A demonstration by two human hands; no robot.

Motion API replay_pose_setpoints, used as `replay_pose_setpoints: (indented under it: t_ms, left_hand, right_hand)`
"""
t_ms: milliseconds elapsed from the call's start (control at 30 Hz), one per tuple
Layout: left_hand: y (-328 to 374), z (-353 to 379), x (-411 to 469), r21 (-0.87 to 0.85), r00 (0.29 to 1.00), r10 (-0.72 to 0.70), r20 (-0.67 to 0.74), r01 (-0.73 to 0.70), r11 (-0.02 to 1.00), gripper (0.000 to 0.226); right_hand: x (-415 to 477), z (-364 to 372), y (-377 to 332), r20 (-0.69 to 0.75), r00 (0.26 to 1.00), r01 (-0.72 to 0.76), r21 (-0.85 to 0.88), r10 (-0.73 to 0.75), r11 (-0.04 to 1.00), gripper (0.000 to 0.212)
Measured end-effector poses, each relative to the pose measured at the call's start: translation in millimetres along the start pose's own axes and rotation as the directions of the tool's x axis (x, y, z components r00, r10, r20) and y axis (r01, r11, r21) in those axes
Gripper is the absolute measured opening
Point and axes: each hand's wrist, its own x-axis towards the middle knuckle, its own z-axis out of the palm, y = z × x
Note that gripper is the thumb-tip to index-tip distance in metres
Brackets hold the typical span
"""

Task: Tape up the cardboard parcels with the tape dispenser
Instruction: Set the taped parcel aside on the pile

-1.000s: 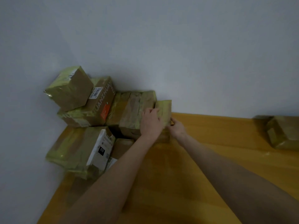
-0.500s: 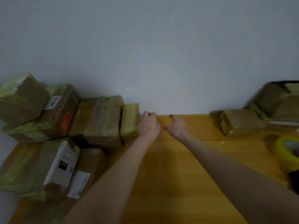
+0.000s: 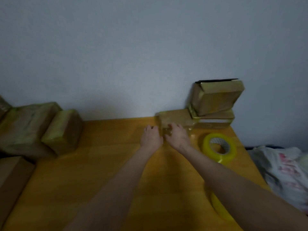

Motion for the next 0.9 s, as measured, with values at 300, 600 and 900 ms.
replay_pose_setpoints:
  t_ms: [300, 600, 900]
  left_hand:
    - [124, 16, 26, -0.288, 0.999, -0.033, -0.034, 0.022, 0.957, 0.054]
    - [187, 10, 98, -0.618, 0.995, -0.052, -0.086, -0.013, 0.786, 0.075]
    - [223, 4, 96, -0.751, 0.976, -0.093, -0.195, -0.088, 0.655, 0.053]
  right_hand:
    - [30, -109, 102, -0.152, 0.976, -0.122, 0.221, 0.158, 0.968, 0.051]
    - [103, -186, 157, -0.32, 0.813, -0.255, 0.557, 0.487, 0.791, 0.082]
    - [111, -196, 183, -0.357, 0.886, 0.039, 0.694, 0.297, 0.719, 0.042]
